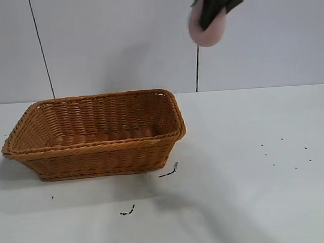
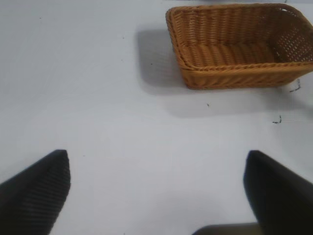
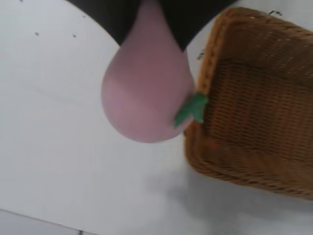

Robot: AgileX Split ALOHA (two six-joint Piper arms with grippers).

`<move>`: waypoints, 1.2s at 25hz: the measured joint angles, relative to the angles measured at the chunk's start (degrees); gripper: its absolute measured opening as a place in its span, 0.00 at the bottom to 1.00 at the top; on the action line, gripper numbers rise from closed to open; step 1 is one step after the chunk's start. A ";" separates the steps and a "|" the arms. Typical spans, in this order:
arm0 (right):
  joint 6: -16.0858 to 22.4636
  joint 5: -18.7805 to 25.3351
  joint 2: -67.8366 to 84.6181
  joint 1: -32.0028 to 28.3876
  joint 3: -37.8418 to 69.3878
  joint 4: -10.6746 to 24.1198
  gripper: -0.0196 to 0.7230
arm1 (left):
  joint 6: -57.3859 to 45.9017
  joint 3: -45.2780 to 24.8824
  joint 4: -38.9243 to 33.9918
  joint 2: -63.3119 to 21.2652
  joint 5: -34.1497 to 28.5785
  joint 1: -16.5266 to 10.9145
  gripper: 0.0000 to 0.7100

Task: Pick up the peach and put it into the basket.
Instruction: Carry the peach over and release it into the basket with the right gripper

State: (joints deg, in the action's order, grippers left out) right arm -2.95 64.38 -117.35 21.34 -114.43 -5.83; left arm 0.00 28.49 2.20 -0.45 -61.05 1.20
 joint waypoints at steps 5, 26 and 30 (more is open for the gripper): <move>0.00 -4.44 -3.20 7.46 -0.13 -0.36 0.02 | 0.00 0.00 0.00 0.00 0.00 0.00 0.98; -0.19 -19.52 -21.31 12.72 -0.18 -0.33 0.46 | 0.00 0.00 0.00 0.00 0.00 0.00 0.98; -0.19 -19.30 -21.20 12.72 -0.18 -0.33 0.88 | 0.00 0.00 0.00 0.00 0.00 0.00 0.98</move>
State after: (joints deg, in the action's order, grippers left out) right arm -3.14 45.08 -138.55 34.06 -114.61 -6.16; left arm 0.00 28.49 2.20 -0.45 -61.05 1.20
